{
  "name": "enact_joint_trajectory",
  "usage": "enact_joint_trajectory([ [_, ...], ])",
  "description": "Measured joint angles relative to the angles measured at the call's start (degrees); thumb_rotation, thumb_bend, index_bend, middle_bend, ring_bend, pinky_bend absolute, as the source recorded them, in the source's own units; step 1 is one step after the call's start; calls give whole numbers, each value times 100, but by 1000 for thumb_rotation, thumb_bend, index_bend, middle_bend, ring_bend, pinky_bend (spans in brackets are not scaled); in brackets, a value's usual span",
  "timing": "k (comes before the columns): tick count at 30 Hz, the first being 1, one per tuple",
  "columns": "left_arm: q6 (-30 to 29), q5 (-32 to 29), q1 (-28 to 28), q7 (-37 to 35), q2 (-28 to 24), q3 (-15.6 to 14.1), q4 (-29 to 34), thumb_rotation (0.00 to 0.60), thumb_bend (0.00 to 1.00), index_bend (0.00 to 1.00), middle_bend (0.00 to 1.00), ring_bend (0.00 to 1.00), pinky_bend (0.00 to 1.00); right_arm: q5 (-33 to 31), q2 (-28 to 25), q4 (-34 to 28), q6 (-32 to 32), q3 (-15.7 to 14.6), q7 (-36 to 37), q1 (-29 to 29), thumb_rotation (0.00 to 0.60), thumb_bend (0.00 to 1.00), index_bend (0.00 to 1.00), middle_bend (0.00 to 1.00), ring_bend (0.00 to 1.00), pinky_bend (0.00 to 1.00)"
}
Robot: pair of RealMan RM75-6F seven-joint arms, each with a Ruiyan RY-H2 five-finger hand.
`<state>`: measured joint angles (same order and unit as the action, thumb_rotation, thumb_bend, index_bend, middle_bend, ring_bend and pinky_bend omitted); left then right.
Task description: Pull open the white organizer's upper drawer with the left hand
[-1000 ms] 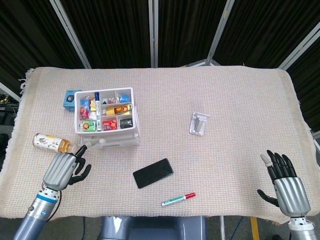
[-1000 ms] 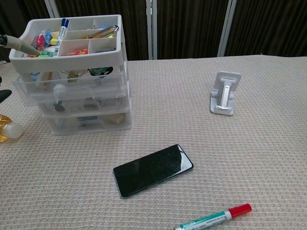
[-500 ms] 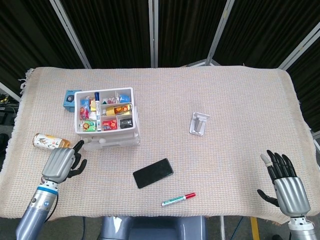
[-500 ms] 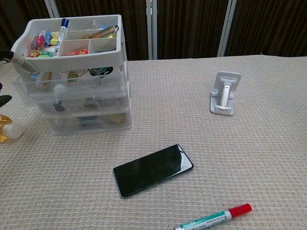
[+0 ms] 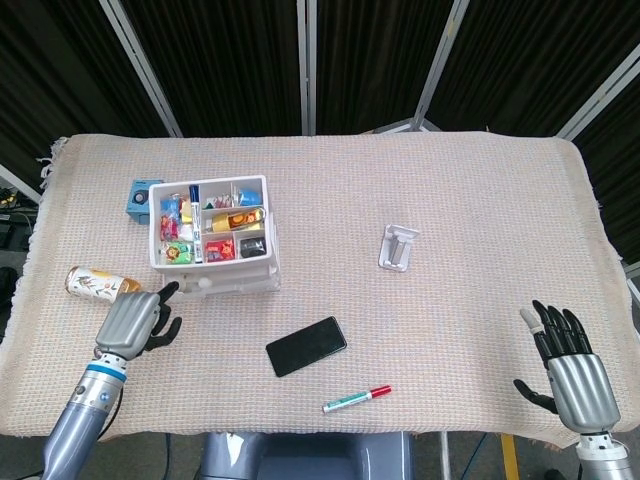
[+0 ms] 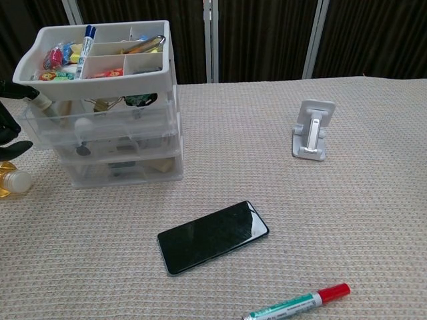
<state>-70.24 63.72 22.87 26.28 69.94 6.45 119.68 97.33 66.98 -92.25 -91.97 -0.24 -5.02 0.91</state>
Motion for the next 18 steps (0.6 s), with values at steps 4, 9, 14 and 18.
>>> enact_joint_trajectory([
  [4, -7, 119, -15, -126, -58, -50, 116, 600, 503, 448, 875, 865, 746, 7, 5, 2, -1, -2, -15, -1, 600, 0, 0, 0, 0, 0],
  [9, -25, 416, -75, -268, -180, -184, 246, 600, 501, 452, 875, 865, 746, 22, 21, 8, -3, -10, -47, -3, 600, 0, 0, 0, 0, 0],
  [14, -28, 739, -167, -429, -319, -377, 372, 600, 501, 456, 875, 865, 746, 26, 18, 2, -9, -10, -39, -6, 600, 0, 0, 0, 0, 0],
  [18, -40, 1056, -266, -588, -363, -563, 376, 600, 501, 456, 875, 865, 746, 23, 7, -3, -19, -7, -24, -9, 600, 0, 0, 0, 0, 0],
])
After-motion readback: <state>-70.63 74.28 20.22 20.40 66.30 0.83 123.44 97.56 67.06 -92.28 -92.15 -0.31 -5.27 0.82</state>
